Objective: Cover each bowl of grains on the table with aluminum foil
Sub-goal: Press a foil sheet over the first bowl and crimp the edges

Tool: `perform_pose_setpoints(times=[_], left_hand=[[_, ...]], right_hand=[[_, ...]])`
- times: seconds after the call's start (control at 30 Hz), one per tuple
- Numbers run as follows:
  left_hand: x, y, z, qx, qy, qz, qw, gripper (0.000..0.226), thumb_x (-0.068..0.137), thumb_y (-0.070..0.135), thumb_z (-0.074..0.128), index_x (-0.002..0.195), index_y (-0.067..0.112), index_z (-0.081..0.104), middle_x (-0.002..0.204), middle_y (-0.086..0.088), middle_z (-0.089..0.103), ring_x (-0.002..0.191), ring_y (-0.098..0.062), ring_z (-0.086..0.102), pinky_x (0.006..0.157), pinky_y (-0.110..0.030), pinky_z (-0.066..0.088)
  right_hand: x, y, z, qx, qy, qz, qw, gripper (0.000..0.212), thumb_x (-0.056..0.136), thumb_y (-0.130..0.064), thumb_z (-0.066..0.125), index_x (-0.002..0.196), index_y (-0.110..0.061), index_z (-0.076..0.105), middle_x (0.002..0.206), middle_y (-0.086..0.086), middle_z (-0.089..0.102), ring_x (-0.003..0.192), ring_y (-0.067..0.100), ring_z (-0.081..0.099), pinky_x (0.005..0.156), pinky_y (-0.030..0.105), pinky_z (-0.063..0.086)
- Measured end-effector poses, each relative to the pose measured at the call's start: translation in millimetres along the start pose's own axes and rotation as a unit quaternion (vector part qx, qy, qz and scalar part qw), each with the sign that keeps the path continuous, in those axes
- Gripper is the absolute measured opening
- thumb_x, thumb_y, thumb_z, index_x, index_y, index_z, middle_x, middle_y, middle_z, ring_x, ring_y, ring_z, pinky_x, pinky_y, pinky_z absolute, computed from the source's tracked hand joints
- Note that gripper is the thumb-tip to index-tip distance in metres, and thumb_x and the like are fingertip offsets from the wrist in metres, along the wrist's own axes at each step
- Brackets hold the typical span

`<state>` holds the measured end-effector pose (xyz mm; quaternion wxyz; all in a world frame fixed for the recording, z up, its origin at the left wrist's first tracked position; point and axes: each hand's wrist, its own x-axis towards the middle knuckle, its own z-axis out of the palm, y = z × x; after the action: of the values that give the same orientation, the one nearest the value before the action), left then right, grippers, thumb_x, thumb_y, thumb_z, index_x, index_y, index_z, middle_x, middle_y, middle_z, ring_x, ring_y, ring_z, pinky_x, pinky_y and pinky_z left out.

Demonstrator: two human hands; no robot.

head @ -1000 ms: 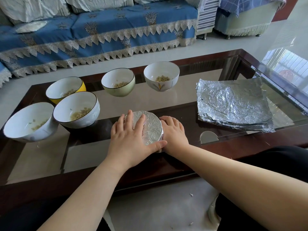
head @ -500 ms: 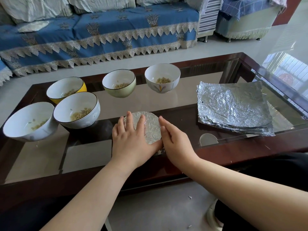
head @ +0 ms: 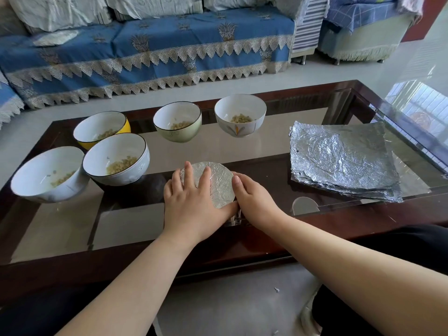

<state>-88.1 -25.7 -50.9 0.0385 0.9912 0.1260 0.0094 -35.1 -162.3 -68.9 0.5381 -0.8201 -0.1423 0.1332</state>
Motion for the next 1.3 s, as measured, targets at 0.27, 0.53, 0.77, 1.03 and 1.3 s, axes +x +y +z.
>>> perform_pose_setpoints(times=[0.27,0.53,0.77,1.03,1.3], left_hand=[[-2.7,-0.1,-8.7,0.006,-0.042,-0.002,0.999,0.121,0.059,0.097,-0.005,0.158,0.026,0.003,0.165,-0.012,-0.006,0.15,-0.038,-0.003,0.119,-0.052,0.007],[-10.5,-16.4,-22.4,0.048,-0.037,0.042,0.997,0.121,0.057,0.094,-0.014,0.157,0.028,0.0,0.165,-0.009,-0.011,0.15,-0.038,0.003,0.118,-0.052,0.015],[4.4,-23.0,-11.9,0.009,-0.057,0.113,0.992,0.133,0.043,0.1,-0.019,0.157,0.033,-0.004,0.165,-0.004,-0.015,0.151,-0.031,-0.014,0.121,-0.05,0.002],[2.2,-21.0,-6.4,0.005,-0.027,0.11,0.994,0.131,0.048,0.1,-0.017,0.158,0.032,0.009,0.166,-0.006,-0.002,0.151,-0.031,0.0,0.119,-0.049,0.008],[2.8,-18.6,-6.3,0.004,0.001,0.107,0.994,0.127,0.055,0.099,-0.014,0.156,0.031,0.019,0.165,-0.008,0.009,0.15,-0.034,0.009,0.117,-0.051,0.014]], right_hand=[[18.7,6.0,-0.9,0.143,-0.042,0.065,0.987,0.038,0.101,-0.039,0.041,0.12,-0.019,0.067,0.112,-0.002,0.072,0.11,0.013,0.065,0.102,0.038,0.047],[30.7,4.2,-6.7,0.243,0.062,0.075,0.965,0.026,0.101,-0.033,0.049,0.106,-0.011,0.064,0.097,0.005,0.068,0.091,0.02,0.065,0.095,0.044,0.053],[6.3,12.3,3.5,0.168,0.093,0.006,0.981,0.027,0.096,-0.043,0.055,0.1,-0.02,0.069,0.094,-0.004,0.073,0.093,0.008,0.067,0.087,0.03,0.052],[8.5,18.2,9.4,0.196,0.114,0.046,0.973,0.034,0.095,-0.042,0.058,0.077,-0.012,0.06,0.064,-0.003,0.049,0.057,0.004,0.041,0.059,0.022,0.036],[18.5,18.4,6.0,0.246,0.09,0.088,0.961,0.03,0.091,-0.037,0.064,0.072,-0.015,0.062,0.069,0.004,0.059,0.068,0.018,0.051,0.068,0.037,0.043]])
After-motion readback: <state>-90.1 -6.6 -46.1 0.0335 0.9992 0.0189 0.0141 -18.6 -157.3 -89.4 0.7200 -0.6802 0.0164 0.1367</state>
